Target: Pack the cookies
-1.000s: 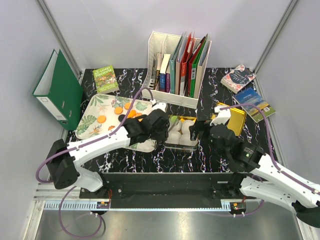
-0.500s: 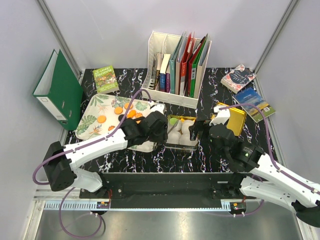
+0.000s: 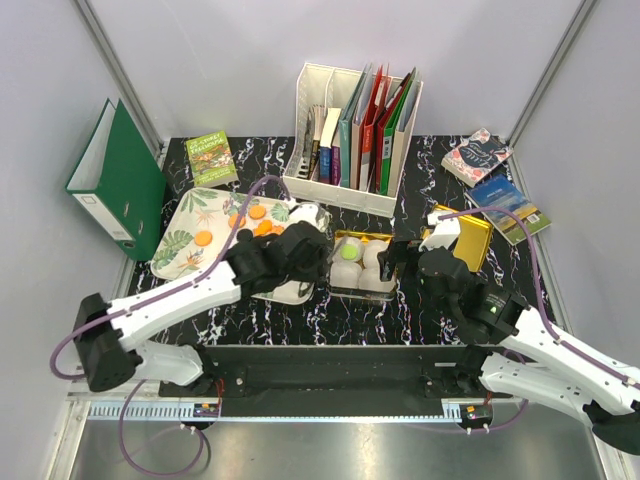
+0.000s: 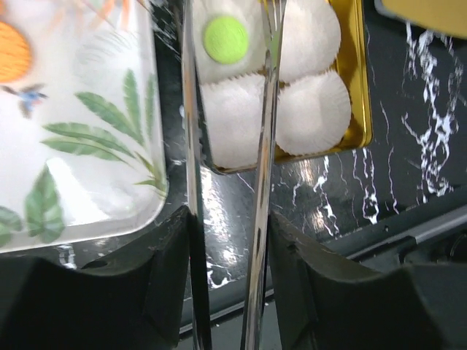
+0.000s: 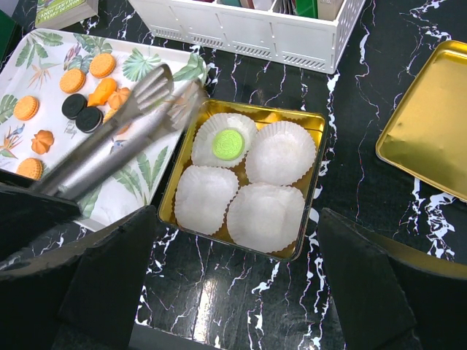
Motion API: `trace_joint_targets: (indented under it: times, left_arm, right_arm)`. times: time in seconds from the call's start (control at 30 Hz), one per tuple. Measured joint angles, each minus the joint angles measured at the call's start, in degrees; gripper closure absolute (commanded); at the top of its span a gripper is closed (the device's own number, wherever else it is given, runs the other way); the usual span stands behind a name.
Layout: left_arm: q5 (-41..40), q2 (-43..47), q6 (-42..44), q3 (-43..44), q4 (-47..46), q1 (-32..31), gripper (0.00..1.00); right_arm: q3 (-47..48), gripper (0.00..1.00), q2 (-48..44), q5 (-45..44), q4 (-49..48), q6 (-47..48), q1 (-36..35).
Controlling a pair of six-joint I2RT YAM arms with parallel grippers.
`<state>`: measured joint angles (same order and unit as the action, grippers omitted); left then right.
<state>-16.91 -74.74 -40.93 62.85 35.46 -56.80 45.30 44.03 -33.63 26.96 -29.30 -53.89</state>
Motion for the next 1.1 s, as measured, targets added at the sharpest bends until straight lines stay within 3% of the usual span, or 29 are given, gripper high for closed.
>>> trace_joint_targets:
  times: [0.2,0.4,0.63,1.1]
  left_arm:
    - [-5.8,9.8,-0.1,-2.6,2.7,1.7,0.62]
    - [-6.7,18.5,-0.2,-11.4,5.1,11.4,0.59]
    - [-5.9,16.3,-0.2,-14.7,5.6,13.7,0.46]
    - [-4.8,9.2,-0.7,-15.5,1.7,14.6,0.48]
  right_arm:
    - [0.0,0.0,0.0,0.0,0.0,0.0,0.0]
    - [-0.7,0.0,0.2,0.0,0.0,-0.1,0.0]
    - [-0.9,0.0,0.7,0.0,0.0,-0.1,0.0]
    - [-1.6,0.0,0.6,0.0,0.0,-0.3,0.0]
